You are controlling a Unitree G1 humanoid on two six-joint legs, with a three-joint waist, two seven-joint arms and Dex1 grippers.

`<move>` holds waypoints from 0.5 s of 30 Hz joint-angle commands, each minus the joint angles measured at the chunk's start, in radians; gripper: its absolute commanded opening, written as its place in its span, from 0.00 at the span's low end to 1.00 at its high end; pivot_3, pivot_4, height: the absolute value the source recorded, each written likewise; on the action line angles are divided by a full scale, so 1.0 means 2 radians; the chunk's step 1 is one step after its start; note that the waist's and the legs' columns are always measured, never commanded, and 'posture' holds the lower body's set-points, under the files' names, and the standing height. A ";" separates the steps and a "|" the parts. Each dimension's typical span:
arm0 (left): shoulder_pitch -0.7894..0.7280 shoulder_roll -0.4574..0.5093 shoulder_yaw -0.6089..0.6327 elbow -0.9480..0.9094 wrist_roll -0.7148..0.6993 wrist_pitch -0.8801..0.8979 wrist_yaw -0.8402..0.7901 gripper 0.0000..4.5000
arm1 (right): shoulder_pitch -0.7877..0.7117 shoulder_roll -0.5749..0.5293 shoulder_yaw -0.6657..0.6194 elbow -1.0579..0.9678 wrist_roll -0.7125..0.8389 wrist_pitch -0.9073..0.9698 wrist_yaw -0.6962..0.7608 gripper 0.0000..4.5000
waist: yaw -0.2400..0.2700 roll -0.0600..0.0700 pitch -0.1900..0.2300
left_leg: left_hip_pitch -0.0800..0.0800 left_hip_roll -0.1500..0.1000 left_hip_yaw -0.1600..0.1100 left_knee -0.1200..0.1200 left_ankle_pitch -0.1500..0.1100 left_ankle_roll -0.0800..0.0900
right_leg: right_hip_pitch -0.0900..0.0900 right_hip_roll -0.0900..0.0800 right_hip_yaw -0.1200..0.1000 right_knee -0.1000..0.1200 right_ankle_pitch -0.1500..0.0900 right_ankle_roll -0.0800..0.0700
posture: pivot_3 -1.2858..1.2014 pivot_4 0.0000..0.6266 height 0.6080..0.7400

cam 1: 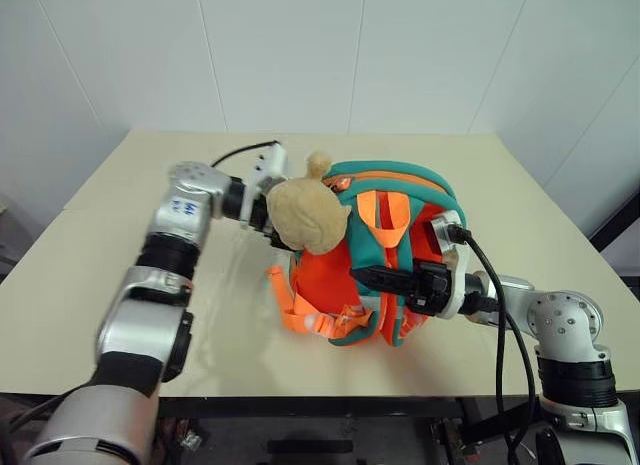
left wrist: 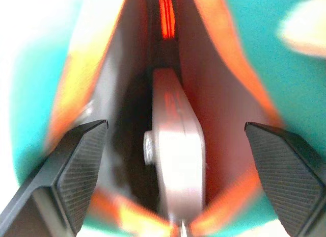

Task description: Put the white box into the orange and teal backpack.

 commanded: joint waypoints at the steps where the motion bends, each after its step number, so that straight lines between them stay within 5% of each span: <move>1: 0.008 0.037 0.010 -0.035 -0.013 0.027 -0.032 1.00 | -0.003 0.002 -0.011 -0.012 0.011 -0.010 0.001 0.01 | 0.001 0.000 0.000 | 0.000 0.000 0.000 0.000 0.000 0.000 | 0.000 0.000 0.000 0.000 0.000 0.000 | 0.52 0.24 1.00; 15: 0.092 0.093 0.061 -0.262 -0.184 0.199 -0.024 1.00 | -0.010 0.002 -0.004 0.003 0.005 -0.009 0.005 0.01 | 0.002 0.000 0.000 | 0.001 0.000 0.000 0.001 0.000 0.000 | 0.001 0.000 0.000 0.001 0.000 0.000 | 0.52 0.24 1.00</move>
